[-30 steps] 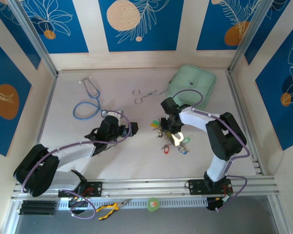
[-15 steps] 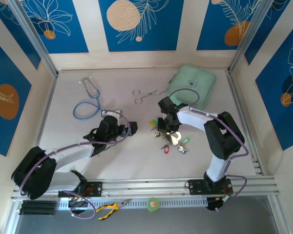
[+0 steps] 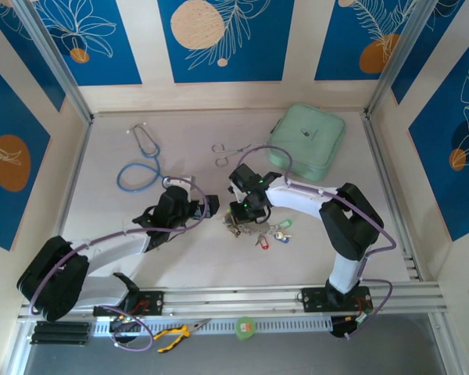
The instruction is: Put the keys on the keyring
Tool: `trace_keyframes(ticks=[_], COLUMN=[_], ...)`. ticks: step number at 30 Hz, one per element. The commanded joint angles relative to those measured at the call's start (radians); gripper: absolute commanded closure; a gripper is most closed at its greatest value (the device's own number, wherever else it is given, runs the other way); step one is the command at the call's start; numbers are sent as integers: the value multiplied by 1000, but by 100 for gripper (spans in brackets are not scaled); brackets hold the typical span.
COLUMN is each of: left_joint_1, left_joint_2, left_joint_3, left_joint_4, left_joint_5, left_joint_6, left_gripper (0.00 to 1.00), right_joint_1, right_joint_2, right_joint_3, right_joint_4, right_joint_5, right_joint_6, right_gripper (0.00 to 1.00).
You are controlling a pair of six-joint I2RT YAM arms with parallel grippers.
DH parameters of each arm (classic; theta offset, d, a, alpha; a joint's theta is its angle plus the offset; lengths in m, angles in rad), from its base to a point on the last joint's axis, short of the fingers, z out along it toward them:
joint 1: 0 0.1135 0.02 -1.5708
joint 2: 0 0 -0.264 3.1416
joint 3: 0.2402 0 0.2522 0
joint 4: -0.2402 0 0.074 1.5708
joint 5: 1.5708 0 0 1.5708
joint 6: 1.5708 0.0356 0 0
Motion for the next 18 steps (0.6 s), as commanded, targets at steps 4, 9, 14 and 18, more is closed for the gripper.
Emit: trace_keyframes(ticks=[4, 9, 14, 18], left_joint_1=[-13, -14, -13, -13], left_joint_2=[-19, -24, -29, -32], left_joint_3=[-21, -30, -37, -40], left_joint_4=[5, 8, 9, 9], left_joint_5=[-28, -35, -41, -45], left_joint_6=[11, 12, 13, 15], left_gripper=[2, 2, 2, 2], right_joint_1=[27, 37, 47, 47], right_joint_2=[54, 88, 110, 113], right_joint_3=[44, 70, 86, 91], right_joint_4=[-52, -68, -73, -70], right_joint_5=[-26, -39, -61, -79], right_joint_6=[-29, -36, -35, -29], right_gripper=[100, 100, 100, 90])
